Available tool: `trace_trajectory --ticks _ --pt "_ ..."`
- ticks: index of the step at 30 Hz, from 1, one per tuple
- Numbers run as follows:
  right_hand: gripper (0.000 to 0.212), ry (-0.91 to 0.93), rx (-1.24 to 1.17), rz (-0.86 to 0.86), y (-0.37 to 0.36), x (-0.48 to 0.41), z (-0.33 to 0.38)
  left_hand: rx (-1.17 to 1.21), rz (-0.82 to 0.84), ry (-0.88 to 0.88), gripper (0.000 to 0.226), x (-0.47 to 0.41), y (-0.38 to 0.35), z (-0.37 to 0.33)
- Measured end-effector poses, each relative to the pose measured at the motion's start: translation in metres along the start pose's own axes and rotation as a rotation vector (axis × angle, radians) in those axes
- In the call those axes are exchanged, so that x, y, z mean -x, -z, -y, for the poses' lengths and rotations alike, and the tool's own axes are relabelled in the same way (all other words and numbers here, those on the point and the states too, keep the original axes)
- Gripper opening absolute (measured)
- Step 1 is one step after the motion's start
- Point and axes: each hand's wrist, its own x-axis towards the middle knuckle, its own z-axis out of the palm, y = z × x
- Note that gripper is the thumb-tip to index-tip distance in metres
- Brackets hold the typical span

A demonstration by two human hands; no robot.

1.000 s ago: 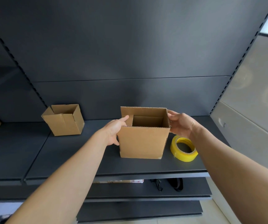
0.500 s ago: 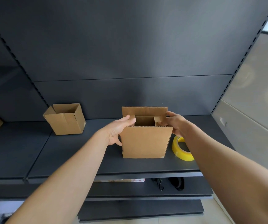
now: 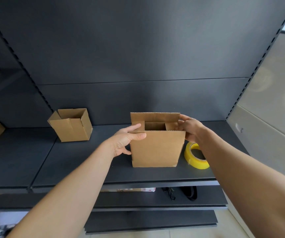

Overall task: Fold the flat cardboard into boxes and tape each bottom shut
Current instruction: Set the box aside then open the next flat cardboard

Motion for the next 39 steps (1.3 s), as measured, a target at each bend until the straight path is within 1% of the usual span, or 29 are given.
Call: trace_trajectory --ticks 3,5,6,8,10,11,13,14,15,17,20,21,24,26,30,35,37,39 --pt "0.047 -0.012 -0.048 0.030 -0.002 -0.001 -0.003 -0.014 -0.134 -0.035 0.051 -0.002 -0.009 -0.001" --pt "0.049 -0.029 -0.082 0.021 -0.001 -0.003 -0.006 -0.034 -0.198 -0.057 0.042 -0.003 -0.016 -0.001" --pt "0.047 -0.038 -0.109 0.008 0.000 -0.005 -0.007 -0.047 -0.223 -0.067 0.042 -0.004 -0.019 -0.001" --pt "0.038 -0.054 -0.188 -0.009 0.000 -0.006 -0.009 -0.074 -0.272 -0.089 0.051 -0.005 -0.023 0.000" --pt "0.033 -0.056 -0.224 0.010 -0.003 -0.002 -0.006 -0.079 -0.303 -0.105 0.072 -0.007 -0.025 0.001" --pt "0.036 -0.059 -0.210 0.030 -0.005 -0.001 -0.004 -0.071 -0.309 -0.111 0.086 -0.008 -0.024 0.002" --pt "0.052 -0.089 -0.154 0.038 -0.008 -0.002 -0.001 -0.068 -0.311 -0.120 0.112 -0.010 -0.024 0.003" --pt "0.056 -0.101 -0.142 0.015 -0.010 -0.003 -0.001 -0.078 -0.310 -0.128 0.117 -0.009 -0.024 0.003" --pt "0.054 -0.104 -0.144 -0.018 -0.011 -0.005 -0.001 -0.093 -0.305 -0.138 0.118 -0.008 -0.024 0.002" --pt "0.039 -0.100 -0.146 -0.066 -0.013 -0.005 -0.001 -0.119 -0.287 -0.162 0.112 -0.008 -0.024 0.002" --pt "0.009 -0.063 -0.124 -0.074 -0.015 -0.005 -0.005 -0.134 -0.282 -0.188 0.093 -0.008 -0.025 0.003" --pt "0.009 -0.044 -0.108 -0.074 -0.014 -0.006 -0.007 -0.142 -0.289 -0.193 0.082 -0.008 -0.025 0.003" --pt "0.026 -0.001 -0.053 -0.079 -0.015 -0.009 -0.014 -0.168 -0.290 -0.205 0.040 -0.009 -0.025 0.003" --pt "0.030 0.017 -0.011 -0.079 -0.015 -0.009 -0.016 -0.159 -0.296 -0.199 0.026 -0.010 -0.025 0.003" --pt "0.033 0.026 0.032 -0.095 -0.016 -0.008 -0.015 -0.130 -0.312 -0.191 0.017 -0.012 -0.029 0.002" --pt "0.035 0.043 0.044 -0.116 -0.017 -0.005 -0.017 -0.169 -0.388 -0.225 0.015 -0.019 -0.038 -0.002" --pt "0.034 0.038 0.048 -0.094 -0.015 -0.006 -0.018 -0.189 -0.409 -0.221 0.014 -0.022 -0.038 -0.004" --pt "0.029 0.038 0.010 -0.053 -0.008 -0.008 -0.019 -0.210 -0.419 -0.213 0.014 -0.024 -0.038 -0.006"
